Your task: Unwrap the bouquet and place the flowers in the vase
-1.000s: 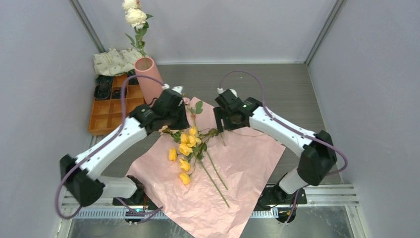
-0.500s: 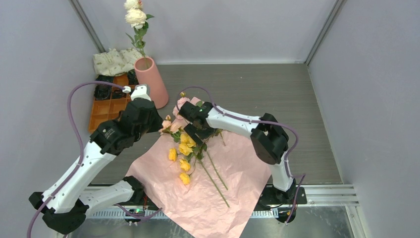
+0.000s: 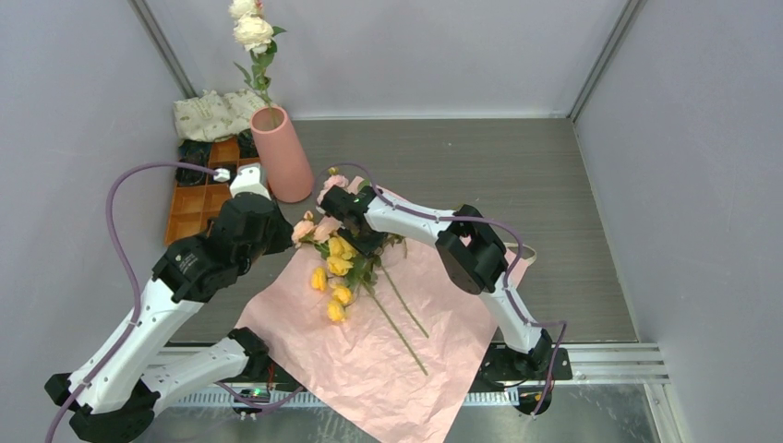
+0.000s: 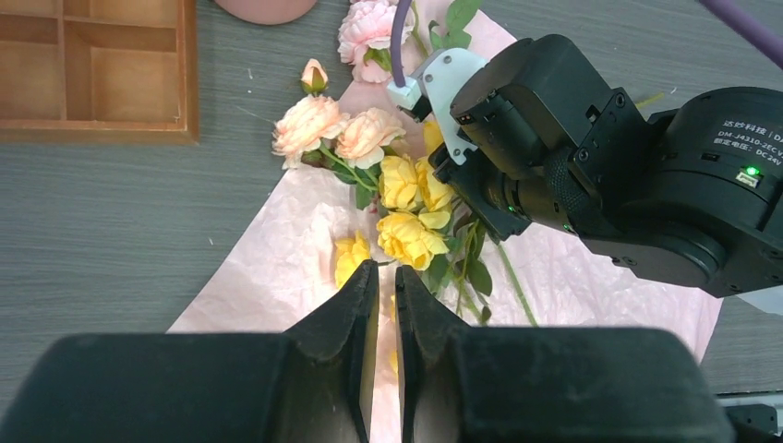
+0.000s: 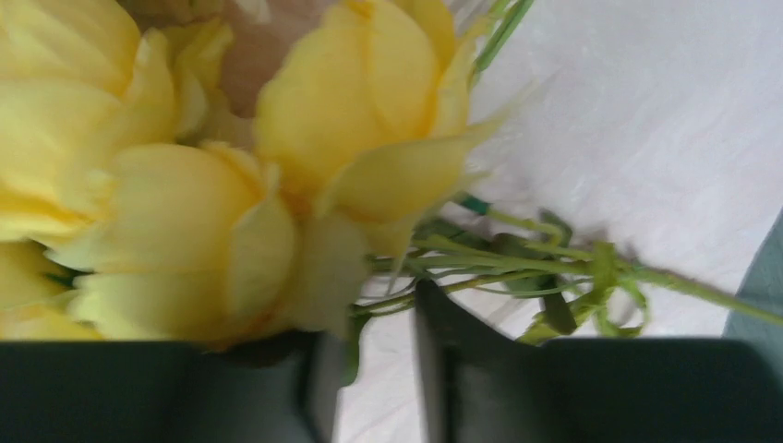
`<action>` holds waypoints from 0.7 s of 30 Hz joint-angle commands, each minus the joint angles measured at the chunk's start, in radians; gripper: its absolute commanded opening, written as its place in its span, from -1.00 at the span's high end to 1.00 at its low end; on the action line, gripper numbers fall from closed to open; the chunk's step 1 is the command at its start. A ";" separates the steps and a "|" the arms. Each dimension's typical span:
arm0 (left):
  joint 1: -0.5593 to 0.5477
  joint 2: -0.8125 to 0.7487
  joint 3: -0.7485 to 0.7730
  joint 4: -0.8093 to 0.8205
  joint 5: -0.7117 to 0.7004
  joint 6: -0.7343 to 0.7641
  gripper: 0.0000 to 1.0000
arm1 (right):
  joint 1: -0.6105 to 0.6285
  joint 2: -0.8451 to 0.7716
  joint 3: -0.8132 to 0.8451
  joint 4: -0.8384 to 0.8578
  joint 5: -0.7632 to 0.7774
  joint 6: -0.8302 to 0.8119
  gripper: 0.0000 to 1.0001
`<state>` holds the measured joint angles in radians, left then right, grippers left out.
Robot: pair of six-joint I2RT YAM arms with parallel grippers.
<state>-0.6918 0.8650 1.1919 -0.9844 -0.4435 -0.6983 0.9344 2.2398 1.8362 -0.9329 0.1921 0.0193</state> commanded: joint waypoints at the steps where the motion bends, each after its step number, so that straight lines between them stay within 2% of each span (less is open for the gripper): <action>1: 0.001 -0.018 0.002 0.010 -0.030 0.016 0.72 | -0.008 -0.014 0.054 0.015 -0.010 -0.015 0.69; 2: 0.001 -0.016 0.003 0.010 -0.027 0.018 0.72 | -0.011 -0.019 0.054 0.018 -0.013 -0.015 0.80; 7: 0.001 -0.006 0.000 0.020 -0.003 0.022 0.72 | -0.014 -0.052 0.055 0.019 -0.010 -0.010 0.98; 14: 0.001 -0.001 -0.001 0.035 0.012 0.035 0.72 | -0.028 -0.149 0.082 0.032 -0.067 0.018 0.98; 18: 0.001 -0.011 -0.018 0.051 0.006 0.034 0.72 | -0.060 -0.166 0.161 0.032 -0.032 0.061 0.98; 19: 0.001 -0.013 -0.023 0.058 0.007 0.034 0.71 | -0.071 -0.167 0.181 0.027 -0.029 0.065 0.95; 21: 0.001 -0.011 -0.028 0.061 0.013 0.034 0.71 | -0.091 -0.160 0.210 0.004 -0.033 0.062 0.52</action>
<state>-0.6918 0.8642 1.1748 -0.9756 -0.4339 -0.6731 0.8867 2.1647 1.9507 -0.9283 0.1467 0.0566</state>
